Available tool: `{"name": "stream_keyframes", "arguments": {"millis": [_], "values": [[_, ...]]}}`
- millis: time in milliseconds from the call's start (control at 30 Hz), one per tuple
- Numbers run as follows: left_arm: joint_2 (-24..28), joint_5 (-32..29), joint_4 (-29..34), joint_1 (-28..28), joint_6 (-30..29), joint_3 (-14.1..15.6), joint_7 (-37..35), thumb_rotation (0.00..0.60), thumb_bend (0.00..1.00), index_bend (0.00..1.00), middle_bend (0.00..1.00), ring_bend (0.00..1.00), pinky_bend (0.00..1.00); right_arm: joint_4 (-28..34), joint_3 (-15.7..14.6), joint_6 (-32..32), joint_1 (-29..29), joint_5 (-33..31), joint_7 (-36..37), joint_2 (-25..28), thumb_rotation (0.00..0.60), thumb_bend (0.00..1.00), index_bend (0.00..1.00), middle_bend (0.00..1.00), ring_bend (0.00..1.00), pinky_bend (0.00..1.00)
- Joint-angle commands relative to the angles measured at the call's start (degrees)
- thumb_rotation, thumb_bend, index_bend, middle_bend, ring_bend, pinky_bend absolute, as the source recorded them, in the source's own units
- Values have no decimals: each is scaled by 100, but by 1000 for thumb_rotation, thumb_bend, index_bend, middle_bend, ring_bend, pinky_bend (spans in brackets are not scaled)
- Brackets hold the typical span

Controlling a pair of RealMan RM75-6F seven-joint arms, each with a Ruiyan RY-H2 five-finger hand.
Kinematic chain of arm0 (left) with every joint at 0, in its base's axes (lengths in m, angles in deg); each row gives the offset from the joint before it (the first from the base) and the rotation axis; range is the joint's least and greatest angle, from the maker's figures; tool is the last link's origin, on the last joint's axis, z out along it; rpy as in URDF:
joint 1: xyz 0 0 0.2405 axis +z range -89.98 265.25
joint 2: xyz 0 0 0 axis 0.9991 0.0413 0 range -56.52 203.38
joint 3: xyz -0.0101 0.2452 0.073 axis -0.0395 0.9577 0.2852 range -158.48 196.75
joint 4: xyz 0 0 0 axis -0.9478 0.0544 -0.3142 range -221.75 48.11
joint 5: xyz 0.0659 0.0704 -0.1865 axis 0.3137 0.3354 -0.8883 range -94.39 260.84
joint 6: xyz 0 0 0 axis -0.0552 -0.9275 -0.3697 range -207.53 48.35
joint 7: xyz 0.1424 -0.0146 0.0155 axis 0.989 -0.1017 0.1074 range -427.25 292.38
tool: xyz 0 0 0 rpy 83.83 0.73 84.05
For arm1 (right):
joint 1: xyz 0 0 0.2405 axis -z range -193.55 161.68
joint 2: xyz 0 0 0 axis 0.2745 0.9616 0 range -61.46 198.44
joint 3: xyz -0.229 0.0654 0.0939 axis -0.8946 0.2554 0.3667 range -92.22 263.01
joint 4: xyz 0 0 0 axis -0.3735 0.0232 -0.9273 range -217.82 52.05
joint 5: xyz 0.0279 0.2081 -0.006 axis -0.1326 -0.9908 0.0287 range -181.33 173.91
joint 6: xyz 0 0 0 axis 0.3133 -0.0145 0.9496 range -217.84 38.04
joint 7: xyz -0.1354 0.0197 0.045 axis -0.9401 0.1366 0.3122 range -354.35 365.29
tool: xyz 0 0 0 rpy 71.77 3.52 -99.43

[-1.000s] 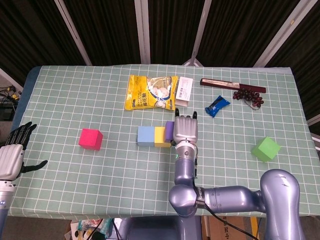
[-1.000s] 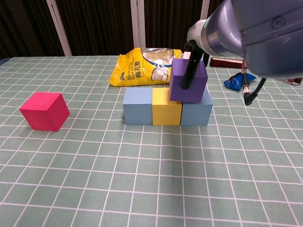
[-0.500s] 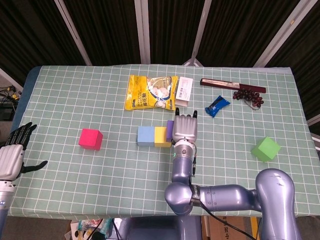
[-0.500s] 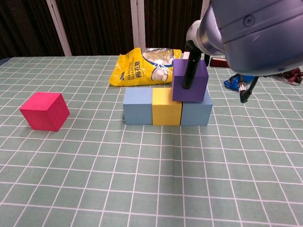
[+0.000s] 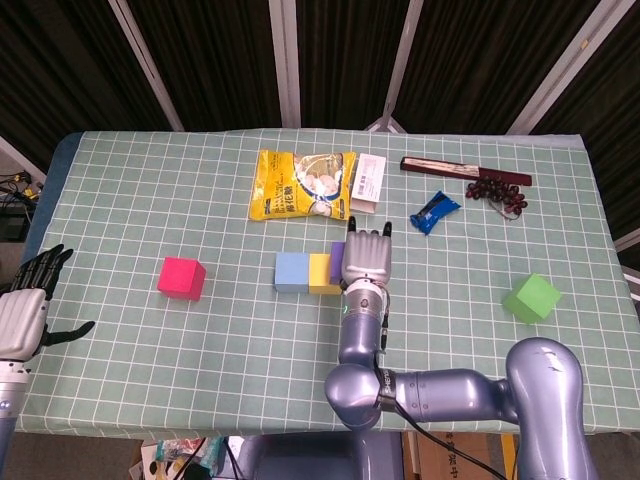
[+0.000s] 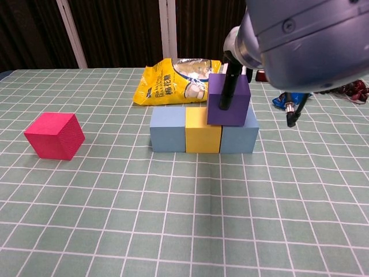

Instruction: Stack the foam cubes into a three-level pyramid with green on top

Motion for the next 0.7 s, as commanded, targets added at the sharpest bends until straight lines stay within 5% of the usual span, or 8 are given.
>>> {"name": "stream_keyframes", "arguments": {"millis": [33, 700], "values": [[2, 7, -3, -1, -3, 0, -3, 600, 25, 0, 0, 0, 0, 1, 4, 4, -6, -3, -9, -20, 600, 223, 45, 488, 265, 1], [5, 24, -20, 4, -9, 6, -38, 600, 25, 0, 0, 0, 0, 10, 32, 7, 17, 40, -30, -76, 600, 224, 45, 488, 265, 1]]}}
